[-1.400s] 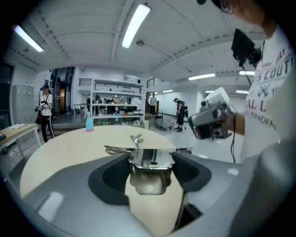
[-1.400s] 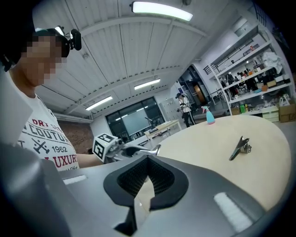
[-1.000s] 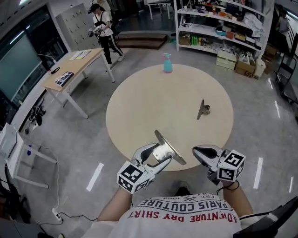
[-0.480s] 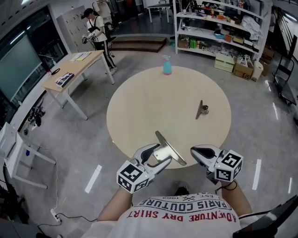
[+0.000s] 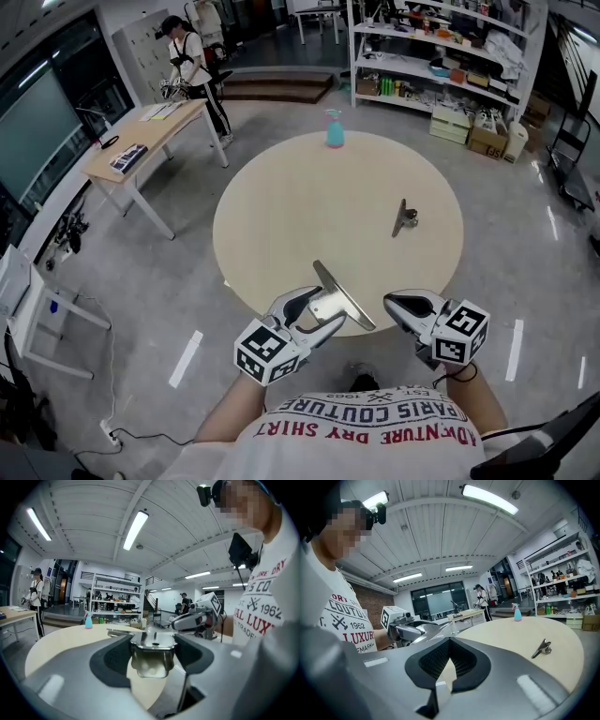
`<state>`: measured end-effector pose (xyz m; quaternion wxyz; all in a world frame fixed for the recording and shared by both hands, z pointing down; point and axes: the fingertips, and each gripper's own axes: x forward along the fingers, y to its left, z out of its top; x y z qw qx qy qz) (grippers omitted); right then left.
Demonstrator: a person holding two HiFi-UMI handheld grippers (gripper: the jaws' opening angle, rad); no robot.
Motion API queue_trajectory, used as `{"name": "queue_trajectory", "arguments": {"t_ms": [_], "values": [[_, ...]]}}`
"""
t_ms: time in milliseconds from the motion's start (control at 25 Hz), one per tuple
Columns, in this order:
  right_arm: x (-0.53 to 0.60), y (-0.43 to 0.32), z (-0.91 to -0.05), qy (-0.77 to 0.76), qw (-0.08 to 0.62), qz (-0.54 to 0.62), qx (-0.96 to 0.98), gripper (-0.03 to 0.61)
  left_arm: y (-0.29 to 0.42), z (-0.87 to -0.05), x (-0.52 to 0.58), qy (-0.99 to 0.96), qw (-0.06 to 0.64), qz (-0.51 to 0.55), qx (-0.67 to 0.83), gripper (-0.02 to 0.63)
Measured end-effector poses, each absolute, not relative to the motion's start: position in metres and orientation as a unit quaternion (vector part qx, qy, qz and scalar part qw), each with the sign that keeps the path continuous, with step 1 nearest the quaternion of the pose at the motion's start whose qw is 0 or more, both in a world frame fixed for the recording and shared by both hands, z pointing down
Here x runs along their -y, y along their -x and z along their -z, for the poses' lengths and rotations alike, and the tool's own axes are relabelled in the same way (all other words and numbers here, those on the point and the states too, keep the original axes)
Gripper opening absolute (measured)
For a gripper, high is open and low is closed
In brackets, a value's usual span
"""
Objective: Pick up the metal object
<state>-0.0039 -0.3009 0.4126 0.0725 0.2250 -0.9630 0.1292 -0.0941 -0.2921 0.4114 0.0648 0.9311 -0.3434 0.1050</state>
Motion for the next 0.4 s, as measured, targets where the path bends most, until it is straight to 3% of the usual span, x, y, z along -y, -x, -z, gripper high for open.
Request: {"name": "queue_trajectory", "arguments": {"t_ms": [400], "values": [[0.2909,0.0010,-0.4126,-0.229,0.073,-0.129,0.962,0.002,0.0900,-0.4136,0.2842,-0.933,0.068,-0.106,0.337,0.284]]}}
